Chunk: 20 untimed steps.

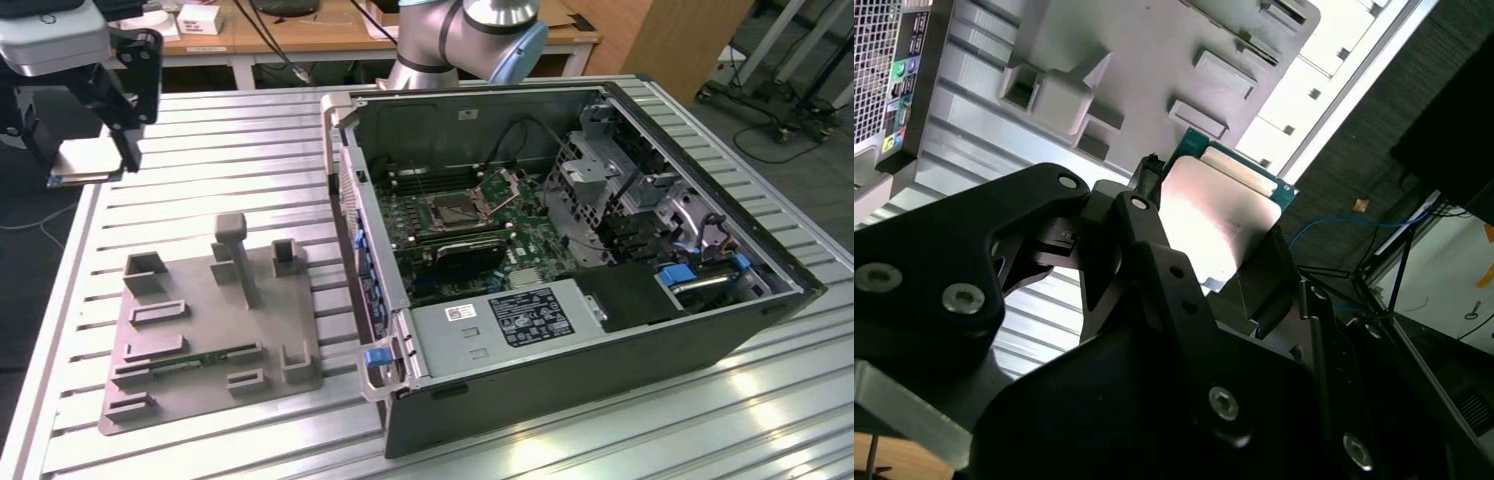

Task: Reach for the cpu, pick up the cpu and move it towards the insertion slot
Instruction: 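Pick up the cpu and move it towards the insertion slot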

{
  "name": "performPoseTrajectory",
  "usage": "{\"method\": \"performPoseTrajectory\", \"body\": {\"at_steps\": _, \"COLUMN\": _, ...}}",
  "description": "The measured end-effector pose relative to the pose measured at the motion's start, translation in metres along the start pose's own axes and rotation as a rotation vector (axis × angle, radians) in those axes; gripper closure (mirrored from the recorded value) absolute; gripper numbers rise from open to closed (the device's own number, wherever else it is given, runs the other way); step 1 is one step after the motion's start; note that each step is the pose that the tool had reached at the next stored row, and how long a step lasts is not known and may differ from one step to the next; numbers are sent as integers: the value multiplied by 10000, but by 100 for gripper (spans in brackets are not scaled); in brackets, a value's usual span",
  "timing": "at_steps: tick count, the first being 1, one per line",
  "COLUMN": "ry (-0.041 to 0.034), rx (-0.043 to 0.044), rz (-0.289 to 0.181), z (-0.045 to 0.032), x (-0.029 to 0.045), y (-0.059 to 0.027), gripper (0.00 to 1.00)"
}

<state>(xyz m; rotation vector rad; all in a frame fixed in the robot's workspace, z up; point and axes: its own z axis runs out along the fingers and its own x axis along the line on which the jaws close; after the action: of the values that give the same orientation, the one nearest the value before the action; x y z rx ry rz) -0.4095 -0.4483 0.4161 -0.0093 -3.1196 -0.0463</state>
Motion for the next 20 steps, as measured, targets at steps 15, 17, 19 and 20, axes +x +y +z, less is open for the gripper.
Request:
{"method": "performPoseTrajectory", "body": {"at_steps": 15, "ry": 0, "rx": 0, "rz": 0, "z": -1, "x": -57, "y": 0, "gripper": 45}}
{"method": "performPoseTrajectory", "body": {"at_steps": 17, "ry": 0, "rx": 0, "rz": 0, "z": -2, "x": -64, "y": 1, "gripper": 45}}
{"method": "performPoseTrajectory", "body": {"at_steps": 19, "ry": 0, "rx": 0, "rz": 1, "z": -2, "x": -71, "y": 1, "gripper": 45}}
{"method": "performPoseTrajectory", "body": {"at_steps": 20, "ry": -1, "rx": 0, "rz": 0, "z": -1, "x": -75, "y": 0, "gripper": 45}}
